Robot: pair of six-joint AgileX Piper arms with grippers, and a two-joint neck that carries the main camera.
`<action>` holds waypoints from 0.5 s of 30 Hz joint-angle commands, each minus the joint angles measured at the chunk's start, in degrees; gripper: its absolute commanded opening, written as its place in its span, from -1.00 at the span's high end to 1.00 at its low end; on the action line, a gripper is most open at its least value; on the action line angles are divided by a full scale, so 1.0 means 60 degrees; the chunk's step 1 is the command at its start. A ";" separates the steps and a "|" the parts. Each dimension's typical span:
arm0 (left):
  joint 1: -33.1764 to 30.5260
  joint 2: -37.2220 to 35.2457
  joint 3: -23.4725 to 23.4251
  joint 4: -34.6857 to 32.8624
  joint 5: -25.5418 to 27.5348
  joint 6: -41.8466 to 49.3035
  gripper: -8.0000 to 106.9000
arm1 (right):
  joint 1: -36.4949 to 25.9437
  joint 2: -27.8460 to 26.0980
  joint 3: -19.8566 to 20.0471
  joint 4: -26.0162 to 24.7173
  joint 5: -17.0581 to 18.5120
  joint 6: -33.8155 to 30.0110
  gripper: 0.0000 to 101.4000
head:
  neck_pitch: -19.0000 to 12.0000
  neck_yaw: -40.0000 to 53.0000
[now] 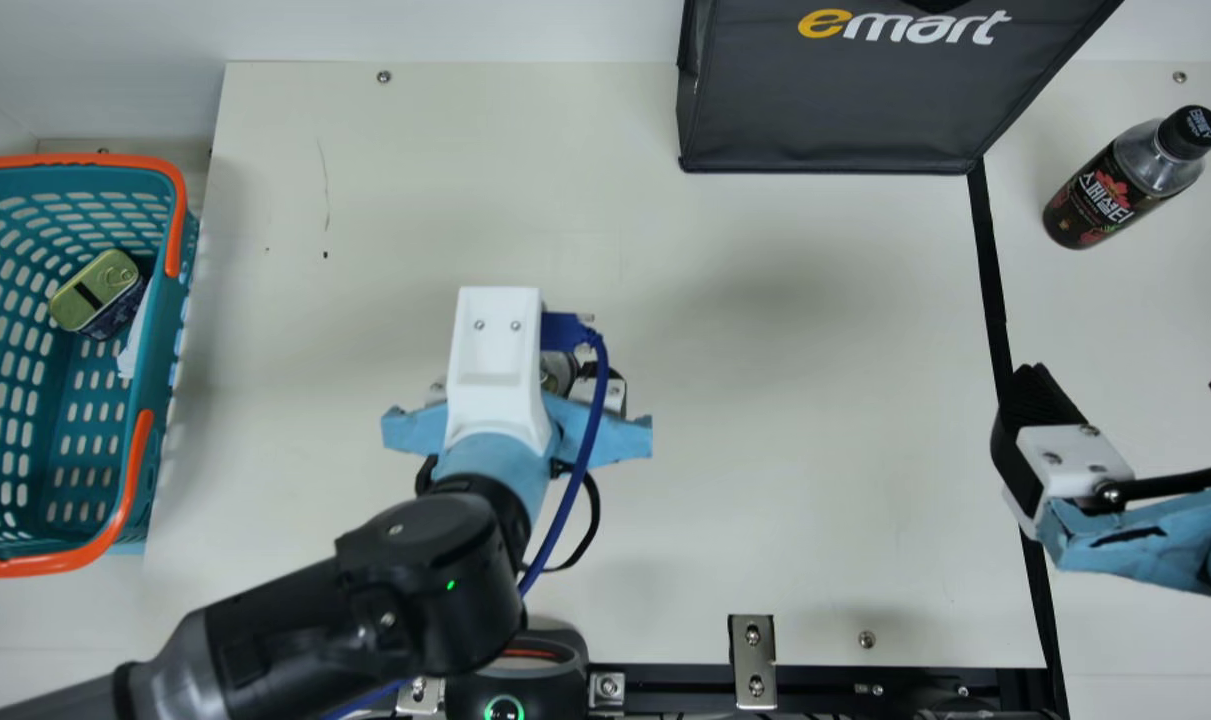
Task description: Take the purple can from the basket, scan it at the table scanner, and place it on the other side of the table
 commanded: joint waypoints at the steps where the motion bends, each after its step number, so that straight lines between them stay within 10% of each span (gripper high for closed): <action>1: 0.0146 0.0300 -0.0369 -0.0014 -0.0079 0.0224 1.00 | 0.0000 0.0000 0.0000 0.0000 0.0000 0.0000 -0.87 | -0.0276 0.0015; 15: 0.0329 0.2196 -0.2397 -0.0309 -0.0202 0.0978 1.00 | 0.0000 0.0000 0.0000 0.0000 0.0000 0.0000 -0.87 | -0.0276 0.0015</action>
